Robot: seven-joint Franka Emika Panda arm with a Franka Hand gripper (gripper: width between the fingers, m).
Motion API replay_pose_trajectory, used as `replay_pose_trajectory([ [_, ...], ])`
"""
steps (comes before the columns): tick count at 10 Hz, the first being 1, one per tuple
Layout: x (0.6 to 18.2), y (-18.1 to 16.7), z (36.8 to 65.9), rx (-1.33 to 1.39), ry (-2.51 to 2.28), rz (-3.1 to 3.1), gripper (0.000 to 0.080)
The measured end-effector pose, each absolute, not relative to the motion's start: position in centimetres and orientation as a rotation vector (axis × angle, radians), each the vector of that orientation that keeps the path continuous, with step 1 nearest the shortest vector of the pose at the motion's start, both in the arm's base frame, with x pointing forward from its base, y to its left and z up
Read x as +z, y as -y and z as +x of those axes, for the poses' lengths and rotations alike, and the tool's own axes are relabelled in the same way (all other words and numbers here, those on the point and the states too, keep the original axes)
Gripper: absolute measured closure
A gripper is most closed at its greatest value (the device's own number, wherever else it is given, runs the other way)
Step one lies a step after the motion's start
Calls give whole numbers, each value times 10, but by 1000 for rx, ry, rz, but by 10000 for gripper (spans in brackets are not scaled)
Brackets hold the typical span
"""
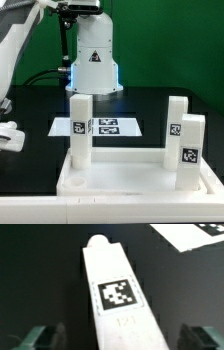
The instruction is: Assemble desk
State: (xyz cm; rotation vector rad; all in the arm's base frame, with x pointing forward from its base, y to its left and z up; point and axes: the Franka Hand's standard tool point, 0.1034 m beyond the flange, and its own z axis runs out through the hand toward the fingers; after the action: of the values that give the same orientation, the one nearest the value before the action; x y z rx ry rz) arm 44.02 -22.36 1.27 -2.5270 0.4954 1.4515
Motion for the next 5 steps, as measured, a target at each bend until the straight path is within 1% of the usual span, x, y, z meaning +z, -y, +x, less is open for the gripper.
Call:
replay_pose_trajectory([
  [2, 13, 224, 440, 1451, -496, -2527, 520],
  [3, 13, 224, 441, 1448, -496, -2530, 520],
  [4, 18, 224, 446, 1424, -480, -2547, 515],
  [5, 44, 216, 460, 1385, -426, -2566, 515],
])
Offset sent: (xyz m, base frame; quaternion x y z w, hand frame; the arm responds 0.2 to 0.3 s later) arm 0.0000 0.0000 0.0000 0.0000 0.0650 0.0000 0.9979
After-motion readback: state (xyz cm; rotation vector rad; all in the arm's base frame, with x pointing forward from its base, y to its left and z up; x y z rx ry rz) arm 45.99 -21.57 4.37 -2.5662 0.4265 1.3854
